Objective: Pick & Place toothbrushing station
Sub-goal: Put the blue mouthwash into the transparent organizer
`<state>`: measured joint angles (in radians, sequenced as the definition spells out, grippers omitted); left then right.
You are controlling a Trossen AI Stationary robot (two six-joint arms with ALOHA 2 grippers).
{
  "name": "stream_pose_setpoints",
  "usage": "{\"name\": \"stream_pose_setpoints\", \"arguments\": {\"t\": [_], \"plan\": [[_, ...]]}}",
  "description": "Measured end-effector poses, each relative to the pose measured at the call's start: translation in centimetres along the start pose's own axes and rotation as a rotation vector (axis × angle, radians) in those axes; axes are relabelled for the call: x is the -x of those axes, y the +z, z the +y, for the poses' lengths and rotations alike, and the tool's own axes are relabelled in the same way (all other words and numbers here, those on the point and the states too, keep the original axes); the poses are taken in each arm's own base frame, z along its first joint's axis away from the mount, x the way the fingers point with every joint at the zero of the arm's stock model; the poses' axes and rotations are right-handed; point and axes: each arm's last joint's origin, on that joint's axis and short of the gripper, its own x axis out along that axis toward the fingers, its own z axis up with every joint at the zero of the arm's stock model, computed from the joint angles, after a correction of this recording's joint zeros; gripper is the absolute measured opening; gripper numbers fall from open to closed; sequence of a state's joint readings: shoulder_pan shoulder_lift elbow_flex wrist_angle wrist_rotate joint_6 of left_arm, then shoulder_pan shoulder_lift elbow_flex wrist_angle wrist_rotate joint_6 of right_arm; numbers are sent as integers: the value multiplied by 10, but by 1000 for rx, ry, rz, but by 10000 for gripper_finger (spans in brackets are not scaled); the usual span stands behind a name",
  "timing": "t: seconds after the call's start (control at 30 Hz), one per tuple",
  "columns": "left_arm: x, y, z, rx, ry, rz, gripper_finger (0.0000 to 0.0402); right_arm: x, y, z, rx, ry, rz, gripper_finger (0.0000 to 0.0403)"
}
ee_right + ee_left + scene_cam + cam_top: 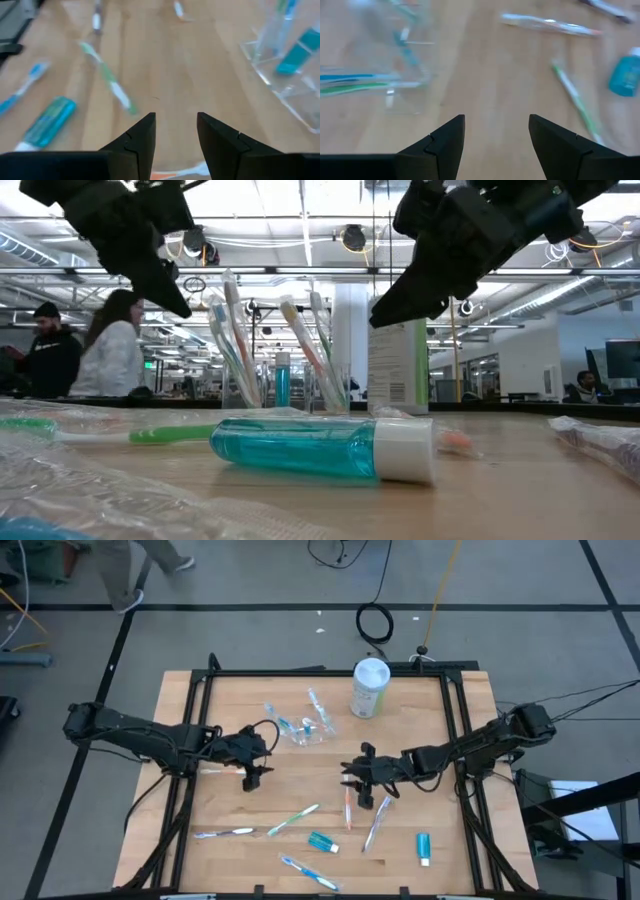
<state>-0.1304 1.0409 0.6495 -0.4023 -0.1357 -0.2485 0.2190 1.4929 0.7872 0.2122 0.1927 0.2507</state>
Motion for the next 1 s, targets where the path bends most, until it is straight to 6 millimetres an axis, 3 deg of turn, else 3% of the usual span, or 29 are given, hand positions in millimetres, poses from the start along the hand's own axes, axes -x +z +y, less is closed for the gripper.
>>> {"name": "stream_pose_setpoints", "arguments": {"t": [0.23, 0.43, 0.73, 1.0], "plan": [[4, 5, -26, -73, -121, -110, 227, 1, 0, 4, 10, 26, -9, 135], [-9, 11, -54, -145, -215, -204, 227, 1, 3, 4, 6, 27, -34, 135], [-58, 12, -94, -246, -345, -353, 227, 1, 5, 5, -21, 31, -57, 134], [-106, 4, -128, -360, -459, -369, 227, -11, -4, 12, -55, 43, -39, 134]]}}
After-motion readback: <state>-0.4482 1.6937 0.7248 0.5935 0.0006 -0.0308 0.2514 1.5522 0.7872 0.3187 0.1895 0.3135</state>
